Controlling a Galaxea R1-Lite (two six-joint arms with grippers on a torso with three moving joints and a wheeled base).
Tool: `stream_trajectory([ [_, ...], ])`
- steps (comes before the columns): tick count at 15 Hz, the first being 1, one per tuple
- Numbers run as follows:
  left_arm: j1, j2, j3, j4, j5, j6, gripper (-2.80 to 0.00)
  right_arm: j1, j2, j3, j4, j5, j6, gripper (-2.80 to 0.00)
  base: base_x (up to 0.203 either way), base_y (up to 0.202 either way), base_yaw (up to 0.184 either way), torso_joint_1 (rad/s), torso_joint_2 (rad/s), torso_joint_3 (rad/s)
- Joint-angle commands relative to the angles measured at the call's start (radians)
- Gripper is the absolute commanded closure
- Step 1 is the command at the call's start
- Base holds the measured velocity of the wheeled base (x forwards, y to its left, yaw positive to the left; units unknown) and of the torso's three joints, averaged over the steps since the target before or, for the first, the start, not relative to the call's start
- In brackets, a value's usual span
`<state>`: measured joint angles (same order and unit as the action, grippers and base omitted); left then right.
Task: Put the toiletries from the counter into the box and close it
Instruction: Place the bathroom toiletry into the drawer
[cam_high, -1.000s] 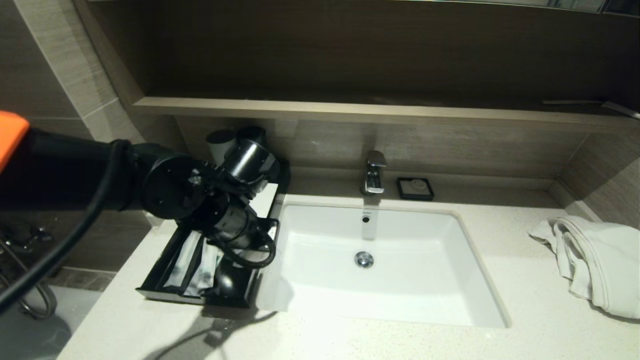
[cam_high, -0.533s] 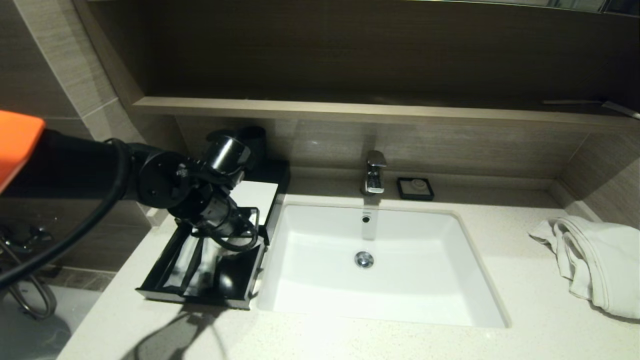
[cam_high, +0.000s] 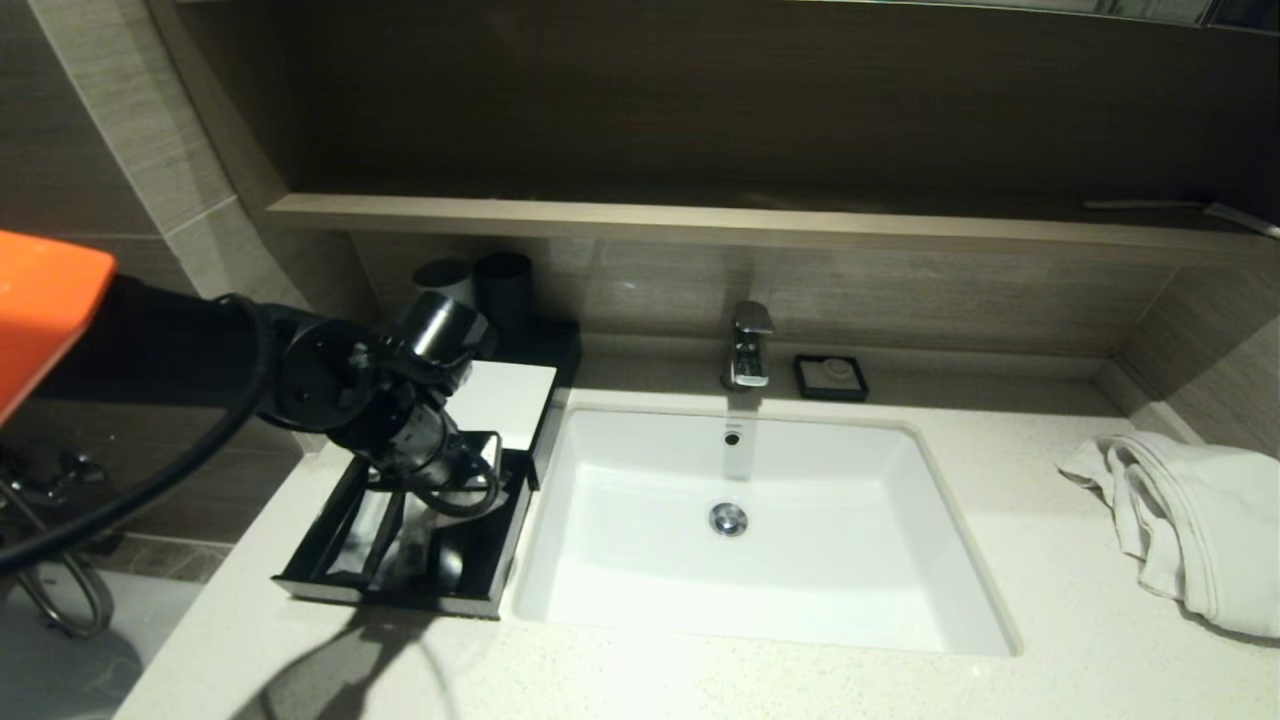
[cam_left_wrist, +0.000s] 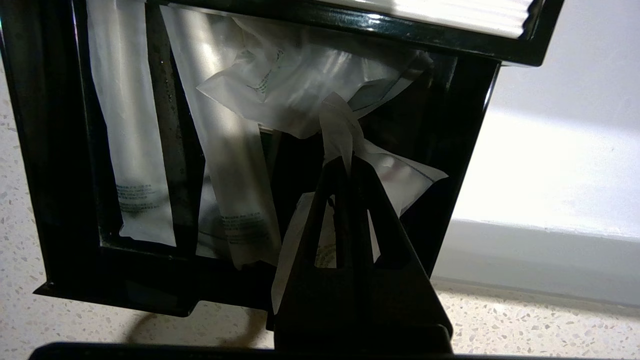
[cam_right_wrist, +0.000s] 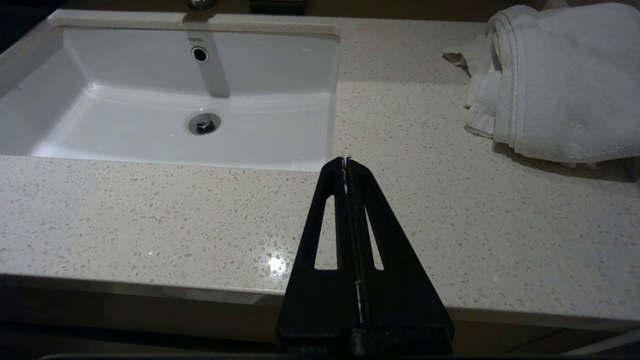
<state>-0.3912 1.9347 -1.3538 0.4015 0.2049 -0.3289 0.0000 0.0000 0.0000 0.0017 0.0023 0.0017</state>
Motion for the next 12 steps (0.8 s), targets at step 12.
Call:
stream_trajectory([
  [12, 0.008, 0.004, 0.107, -0.127, 0.008, 0.004, 0.00, 0.000, 0.000, 0.000, 0.000, 0.001, 0.000, 0.00, 0.000, 0.000, 0.000, 0.000, 0.00, 0.000],
])
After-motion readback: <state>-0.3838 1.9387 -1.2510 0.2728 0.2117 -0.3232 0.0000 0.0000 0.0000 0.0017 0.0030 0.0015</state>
